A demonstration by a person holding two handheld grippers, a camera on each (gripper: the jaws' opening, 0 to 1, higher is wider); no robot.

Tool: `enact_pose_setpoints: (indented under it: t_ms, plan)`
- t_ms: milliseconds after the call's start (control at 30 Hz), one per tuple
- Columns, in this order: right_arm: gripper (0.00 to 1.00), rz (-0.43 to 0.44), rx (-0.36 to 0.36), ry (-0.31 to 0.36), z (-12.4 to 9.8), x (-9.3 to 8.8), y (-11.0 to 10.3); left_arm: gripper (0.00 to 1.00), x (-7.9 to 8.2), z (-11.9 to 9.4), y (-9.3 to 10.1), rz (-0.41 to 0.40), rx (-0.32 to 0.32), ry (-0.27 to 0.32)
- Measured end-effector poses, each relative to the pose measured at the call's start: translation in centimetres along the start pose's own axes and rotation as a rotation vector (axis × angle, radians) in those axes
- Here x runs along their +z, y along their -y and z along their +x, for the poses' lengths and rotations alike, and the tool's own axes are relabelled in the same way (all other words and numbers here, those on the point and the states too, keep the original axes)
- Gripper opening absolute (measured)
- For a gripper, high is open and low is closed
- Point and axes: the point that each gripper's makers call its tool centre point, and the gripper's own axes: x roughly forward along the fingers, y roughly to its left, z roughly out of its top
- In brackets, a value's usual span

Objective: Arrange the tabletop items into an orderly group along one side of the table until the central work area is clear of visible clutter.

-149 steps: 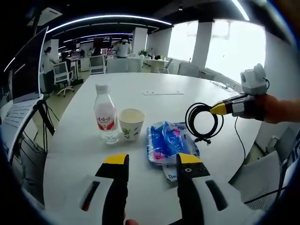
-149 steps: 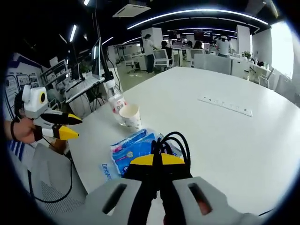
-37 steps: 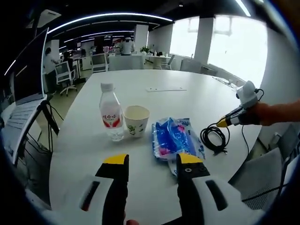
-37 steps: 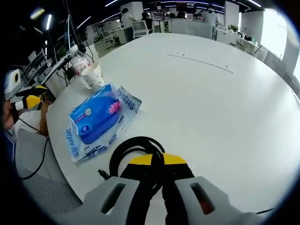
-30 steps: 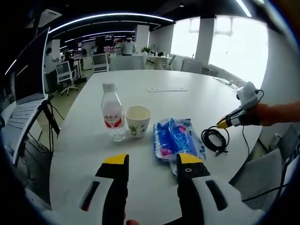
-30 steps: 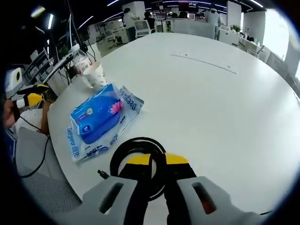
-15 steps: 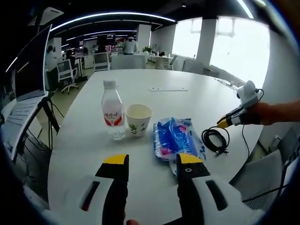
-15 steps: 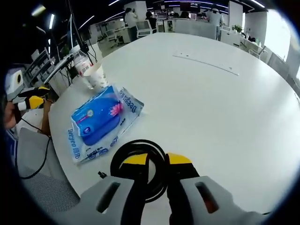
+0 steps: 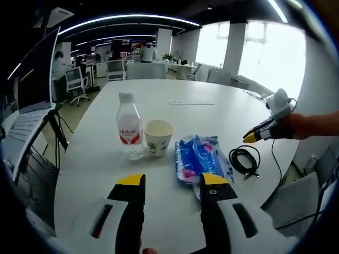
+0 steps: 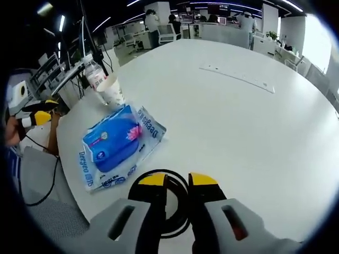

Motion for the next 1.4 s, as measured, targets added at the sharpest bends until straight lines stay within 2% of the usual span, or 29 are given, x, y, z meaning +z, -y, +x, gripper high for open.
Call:
enact_pose_setpoints:
  t_ms: [233, 500, 767, 1167, 1400]
  plan:
    - [0.15, -0.046, 0.032, -0.006, 0.5, 1.5, -1.2, 0.4, 0.2, -0.1, -0.4, -0.019, 0.01, 0.011]
    - [0.17, -0.086, 0.066, 0.001, 1.1, 4.3, -2.3, 0.4, 0.7, -0.1, -0.7, -0.027, 0.013, 0.02]
    - [0.18, -0.134, 0.098, 0.003, 1.8, 6.2, -3.3, 0.4, 1.0, -0.3, -0.7, -0.036, 0.016, 0.032]
    - [0.2, -0.201, 0.15, -0.017, 3.2, 7.1, -5.2, 0.4, 0.4, -1.5, -0.6, -0.041, 0.024, 0.032]
    - [0.2, -0.25, 0.184, -0.033, 3.9, 7.2, -7.4, 0.4, 0.1, -2.0, -1.1, -0.05, 0.035, 0.032]
